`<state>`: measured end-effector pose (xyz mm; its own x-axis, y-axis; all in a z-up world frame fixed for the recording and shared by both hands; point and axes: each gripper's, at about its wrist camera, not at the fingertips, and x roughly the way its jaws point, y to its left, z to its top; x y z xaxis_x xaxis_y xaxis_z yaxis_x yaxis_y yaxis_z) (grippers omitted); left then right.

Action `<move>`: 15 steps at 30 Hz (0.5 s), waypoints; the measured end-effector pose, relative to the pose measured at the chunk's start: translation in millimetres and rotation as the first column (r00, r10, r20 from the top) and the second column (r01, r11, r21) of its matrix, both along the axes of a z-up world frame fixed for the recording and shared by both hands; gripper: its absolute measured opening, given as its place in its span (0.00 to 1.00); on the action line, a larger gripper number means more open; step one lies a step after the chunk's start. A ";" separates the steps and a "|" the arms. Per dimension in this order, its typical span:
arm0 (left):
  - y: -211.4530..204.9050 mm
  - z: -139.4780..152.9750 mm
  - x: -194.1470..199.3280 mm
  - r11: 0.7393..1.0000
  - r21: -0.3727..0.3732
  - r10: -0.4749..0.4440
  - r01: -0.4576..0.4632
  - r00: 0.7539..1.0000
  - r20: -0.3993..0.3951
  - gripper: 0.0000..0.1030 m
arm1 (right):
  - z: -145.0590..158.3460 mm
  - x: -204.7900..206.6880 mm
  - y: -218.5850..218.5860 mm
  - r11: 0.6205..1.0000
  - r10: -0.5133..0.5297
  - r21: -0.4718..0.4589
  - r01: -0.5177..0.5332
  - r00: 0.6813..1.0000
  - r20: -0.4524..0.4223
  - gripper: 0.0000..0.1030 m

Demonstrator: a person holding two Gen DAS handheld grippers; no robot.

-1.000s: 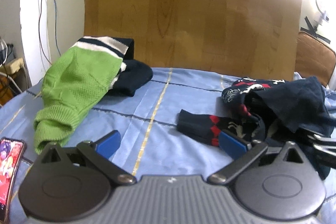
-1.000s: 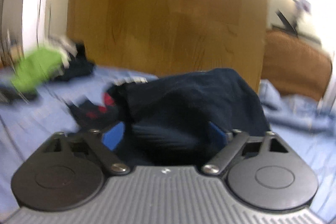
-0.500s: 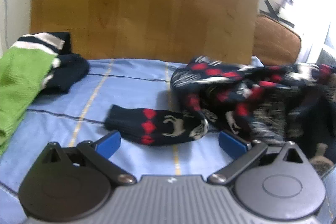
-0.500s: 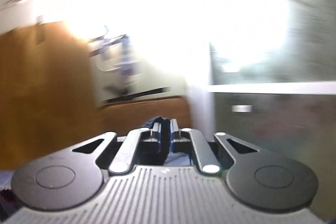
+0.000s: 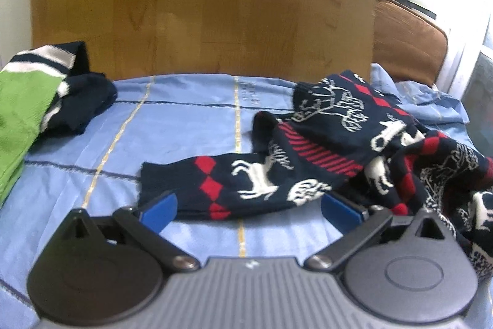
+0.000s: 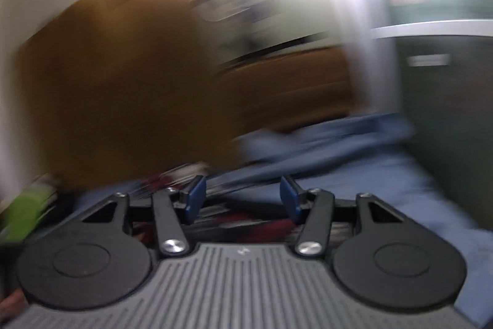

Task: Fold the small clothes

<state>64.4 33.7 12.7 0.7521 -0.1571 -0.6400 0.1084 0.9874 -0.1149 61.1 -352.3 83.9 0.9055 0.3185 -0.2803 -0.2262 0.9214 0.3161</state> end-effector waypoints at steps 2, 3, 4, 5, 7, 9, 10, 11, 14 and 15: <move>9.3 0.0 -2.9 1.000 -0.002 0.020 -0.020 1.000 0.000 1.00 | -2.0 24.4 40.5 0.973 0.220 0.089 -0.215 0.974 -0.057 0.55; 15.0 -0.5 -5.3 0.999 0.000 0.033 -0.033 0.999 0.000 1.00 | -10.0 44.2 65.0 0.936 0.327 0.175 -0.306 0.938 -0.112 0.55; 20.8 -0.7 -7.6 0.999 0.001 0.044 -0.044 0.999 0.001 1.00 | -20.4 61.2 85.8 0.915 0.378 0.221 -0.338 0.910 -0.171 0.54; 26.0 -0.4 -9.5 0.999 0.001 0.054 -0.054 0.999 0.002 1.00 | -28.9 76.3 102.8 0.910 0.394 0.233 -0.343 0.892 -0.224 0.54; 36.1 0.3 -13.9 0.998 -0.003 0.068 -0.068 0.998 0.004 1.00 | -49.8 106.3 133.2 0.922 0.377 0.214 -0.322 0.871 -0.316 0.54; 45.0 0.9 -18.8 0.997 -0.002 0.075 -0.075 0.997 0.012 1.00 | -68.9 129.5 152.4 0.935 0.346 0.223 -0.276 0.850 -0.397 0.54; 47.2 1.2 -19.8 0.997 0.000 0.078 -0.078 0.997 0.015 1.00 | -76.8 136.4 156.2 0.929 0.355 0.257 -0.267 0.840 -0.411 0.53; 48.6 1.1 -19.9 0.997 0.004 0.081 -0.081 0.997 0.017 1.00 | -79.0 140.4 161.6 0.921 0.365 0.288 -0.260 0.836 -0.411 0.44; 45.1 2.6 -16.9 0.997 0.006 0.071 -0.071 0.997 0.014 1.00 | -69.3 144.5 175.4 0.913 0.380 0.300 -0.277 0.843 -0.380 0.09; 41.8 4.2 -15.3 0.998 0.005 0.059 -0.059 0.998 0.017 1.00 | -59.3 146.9 171.9 0.907 0.379 0.321 -0.274 0.863 -0.335 0.08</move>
